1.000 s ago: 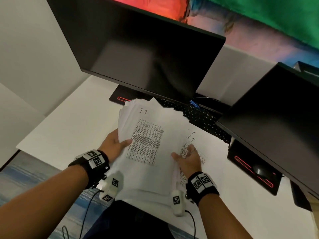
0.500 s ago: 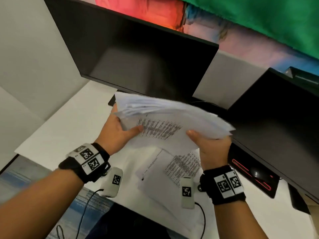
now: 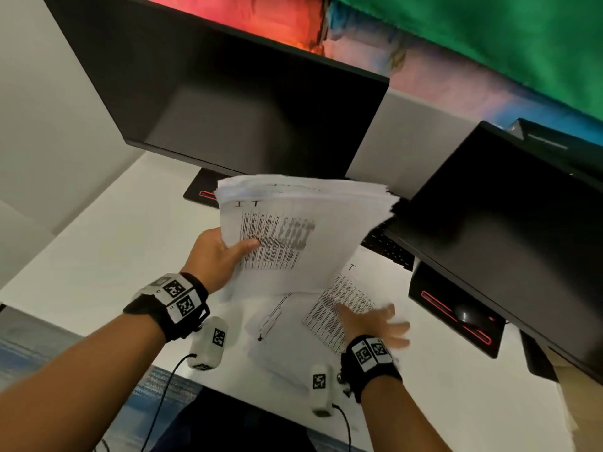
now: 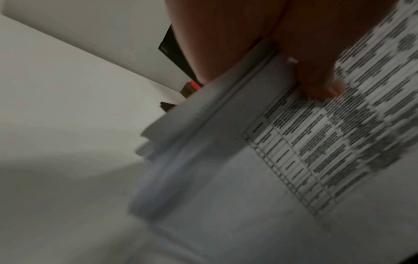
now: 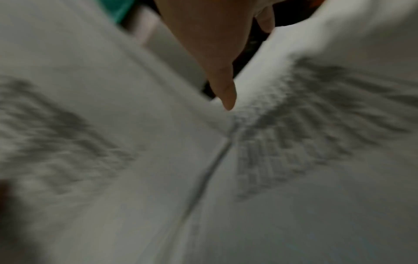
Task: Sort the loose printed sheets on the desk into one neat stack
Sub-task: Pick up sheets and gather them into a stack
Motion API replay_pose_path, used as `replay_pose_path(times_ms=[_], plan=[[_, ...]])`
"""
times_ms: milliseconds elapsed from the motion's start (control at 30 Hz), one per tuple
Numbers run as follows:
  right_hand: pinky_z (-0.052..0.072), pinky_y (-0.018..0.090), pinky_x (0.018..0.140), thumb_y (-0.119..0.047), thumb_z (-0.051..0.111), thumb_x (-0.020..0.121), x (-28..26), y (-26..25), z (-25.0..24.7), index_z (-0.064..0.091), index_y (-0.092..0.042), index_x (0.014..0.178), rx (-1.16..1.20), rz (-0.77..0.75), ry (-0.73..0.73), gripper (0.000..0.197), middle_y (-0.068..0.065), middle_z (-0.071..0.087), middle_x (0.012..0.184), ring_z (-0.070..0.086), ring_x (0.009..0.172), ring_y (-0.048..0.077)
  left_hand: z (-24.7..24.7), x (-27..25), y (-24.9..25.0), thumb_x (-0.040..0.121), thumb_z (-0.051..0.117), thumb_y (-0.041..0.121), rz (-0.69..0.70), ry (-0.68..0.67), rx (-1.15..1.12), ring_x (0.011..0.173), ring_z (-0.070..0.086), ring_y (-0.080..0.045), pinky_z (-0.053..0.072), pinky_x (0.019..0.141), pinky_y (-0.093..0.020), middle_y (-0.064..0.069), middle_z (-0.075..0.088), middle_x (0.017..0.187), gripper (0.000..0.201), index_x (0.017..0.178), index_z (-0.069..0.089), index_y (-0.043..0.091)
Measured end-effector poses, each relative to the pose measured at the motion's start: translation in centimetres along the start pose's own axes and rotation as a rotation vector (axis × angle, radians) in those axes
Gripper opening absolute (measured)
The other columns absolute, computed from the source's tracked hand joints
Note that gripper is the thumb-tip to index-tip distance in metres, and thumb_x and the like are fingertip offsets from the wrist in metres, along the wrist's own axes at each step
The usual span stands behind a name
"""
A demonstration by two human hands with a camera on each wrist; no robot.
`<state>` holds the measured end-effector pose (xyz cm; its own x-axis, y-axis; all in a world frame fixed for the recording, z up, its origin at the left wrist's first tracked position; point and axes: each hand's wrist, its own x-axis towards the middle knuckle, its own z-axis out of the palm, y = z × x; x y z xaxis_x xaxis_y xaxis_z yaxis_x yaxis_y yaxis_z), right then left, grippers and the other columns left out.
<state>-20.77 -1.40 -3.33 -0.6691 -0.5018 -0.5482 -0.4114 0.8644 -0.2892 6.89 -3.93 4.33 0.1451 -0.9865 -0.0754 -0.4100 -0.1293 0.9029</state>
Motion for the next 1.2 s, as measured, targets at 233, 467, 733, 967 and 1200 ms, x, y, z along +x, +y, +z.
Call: replay_pose_path(times_ms=[233,467,733,967,1200], plan=[[0.028,0.059,0.112,-0.061,0.085,0.055,2.2,4.2,1.0,0.017,-0.025,0.152,-0.173,-0.218,0.115,0.124,0.008,0.021,0.157,0.024,0.138,0.036,-2.3,0.3,-1.4,0.093,0.066,0.034,-0.213,-0.069,-0.116,0.057,0.059,0.003,0.052,0.063,-0.016,0.014,0.067,0.062,0.021,0.094,0.071,0.014],[0.047,0.049,0.101,-0.022,0.091,0.067,2.7,2.6,-1.3,0.012,-0.016,0.157,0.102,-0.227,0.000,0.120,0.020,0.048,0.140,0.051,0.127,0.038,0.5,-0.8,-7.7,0.089,0.070,0.041,-0.562,-0.162,0.101,0.071,0.065,-0.022,0.053,0.071,-0.032,-0.006,0.073,0.086,0.032,0.098,0.071,0.010],[0.052,0.032,0.083,-0.015,0.072,0.089,-2.2,-0.9,-7.9,0.061,-0.002,0.109,0.167,-0.479,0.100,0.026,0.017,0.069,0.111,0.063,0.108,0.035,0.4,-1.0,-8.3,0.087,0.071,0.043,-0.627,-0.182,0.227,0.052,0.058,-0.020,0.045,0.051,-0.025,-0.006,0.067,0.068,0.037,0.088,0.068,0.006],[0.056,0.021,0.067,-0.019,0.080,0.081,-7.5,-4.8,-17.7,0.070,-0.016,0.098,0.456,-0.850,0.277,0.020,-0.004,0.072,0.088,0.070,0.083,0.014,0.4,-1.0,-8.0,0.089,0.070,0.041,-0.618,-0.200,0.260,0.041,0.050,-0.016,0.040,0.048,-0.024,-0.005,0.057,0.054,0.038,0.075,0.062,0.006],[0.055,0.018,0.066,-0.009,0.084,0.075,-7.2,-5.9,-13.8,0.065,-0.017,0.111,0.640,-0.734,-0.048,0.042,-0.011,0.070,0.097,0.070,0.087,0.006,0.5,-1.8,-7.2,0.092,0.065,0.026,-0.524,-0.233,0.304,0.064,0.059,-0.013,0.045,0.055,-0.022,-0.006,0.069,0.083,0.020,0.077,0.066,0.012]])
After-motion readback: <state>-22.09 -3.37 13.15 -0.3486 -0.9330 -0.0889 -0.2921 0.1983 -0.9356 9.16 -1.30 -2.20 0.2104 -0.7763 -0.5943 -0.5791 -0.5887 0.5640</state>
